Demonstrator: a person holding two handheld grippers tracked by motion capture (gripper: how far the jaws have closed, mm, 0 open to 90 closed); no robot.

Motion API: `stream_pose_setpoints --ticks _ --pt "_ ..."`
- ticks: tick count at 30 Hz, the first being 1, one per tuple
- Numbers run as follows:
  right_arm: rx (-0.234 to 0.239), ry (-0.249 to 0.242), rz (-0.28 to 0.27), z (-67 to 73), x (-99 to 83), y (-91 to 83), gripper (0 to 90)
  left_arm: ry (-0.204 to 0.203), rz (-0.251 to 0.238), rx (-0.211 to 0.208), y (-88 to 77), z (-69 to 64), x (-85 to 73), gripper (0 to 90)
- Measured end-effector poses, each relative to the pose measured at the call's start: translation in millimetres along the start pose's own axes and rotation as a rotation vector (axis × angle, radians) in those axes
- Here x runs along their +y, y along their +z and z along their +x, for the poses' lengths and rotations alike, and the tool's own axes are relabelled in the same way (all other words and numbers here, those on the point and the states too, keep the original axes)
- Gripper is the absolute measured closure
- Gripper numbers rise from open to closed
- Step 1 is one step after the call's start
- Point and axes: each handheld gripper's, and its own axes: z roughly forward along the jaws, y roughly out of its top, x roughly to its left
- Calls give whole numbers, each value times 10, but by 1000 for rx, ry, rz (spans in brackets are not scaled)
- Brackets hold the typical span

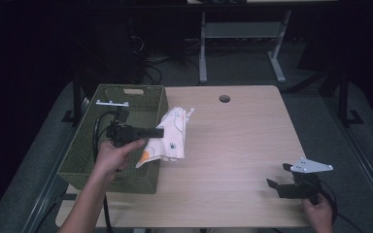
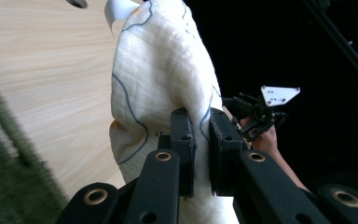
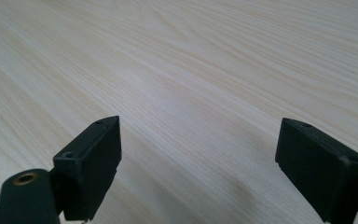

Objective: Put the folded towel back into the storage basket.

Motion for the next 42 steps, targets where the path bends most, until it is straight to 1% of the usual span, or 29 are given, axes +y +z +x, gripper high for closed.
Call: stream_pose_setpoints --ticks 3,5,9,11,12,14,20,21,22,23,24,25,26,27,28,29,32,33,34,35,40,42 --pt "-4 5 -2 -15 -1 -2 138 -7 -12 2 -79 44 -5 834" --pt "-5 8 -1 -21 -5 3 138 -10 -15 -4 -119 69 -2 833" --pt "-6 5 4 -23 -6 11 138 -10 -12 8 -202 127 20 834" --pt "-7 4 4 -26 -5 14 138 -12 -19 13 -249 159 28 834" --pt "-6 5 8 -30 -7 19 138 -2 -20 25 -298 187 27 833" --pt "-7 4 9 -31 -9 22 138 -4 -17 27 -322 208 23 833" --pt "-7 8 12 -35 -15 25 138 -33 -26 56 -456 347 2 833" --pt "-7 8 12 -35 -15 25 138 -36 -25 58 -473 369 -2 833" --pt "-7 9 11 -35 -15 25 138 -39 -11 74 -501 412 -7 833" --pt "-7 9 11 -35 -15 25 138 -39 -11 74 -501 412 -7 833" --pt "-7 8 12 -35 -15 25 139 -45 -6 90 -530 446 -14 833" --pt "-7 8 12 -35 -15 25 139 -45 -6 90 -530 446 -14 833" --pt "-6 8 12 -36 -15 25 138 -43 -8 110 -545 464 -21 833" --pt "-5 8 13 -36 -15 26 139 -44 -6 114 -553 477 -24 833" --pt "1 8 16 -36 -20 29 139 -41 4 138 -571 503 -35 834" --pt "1 8 16 -36 -20 29 139 -41 4 138 -571 503 -35 834" --pt "0 8 16 -42 -29 26 138 -30 30 183 -593 540 -40 833" --pt "1 8 16 -45 -30 24 138 -29 45 203 -594 552 -40 834" --pt "0 9 15 -45 -31 22 138 -16 64 227 -589 570 -39 834" --pt "1 8 13 -44 -31 21 139 -13 76 245 -581 580 -39 833" --pt "5 8 17 -41 -36 19 138 9 131 300 -530 665 -42 833" --pt "7 12 19 -41 -47 19 138 21 162 333 -496 707 -43 833"
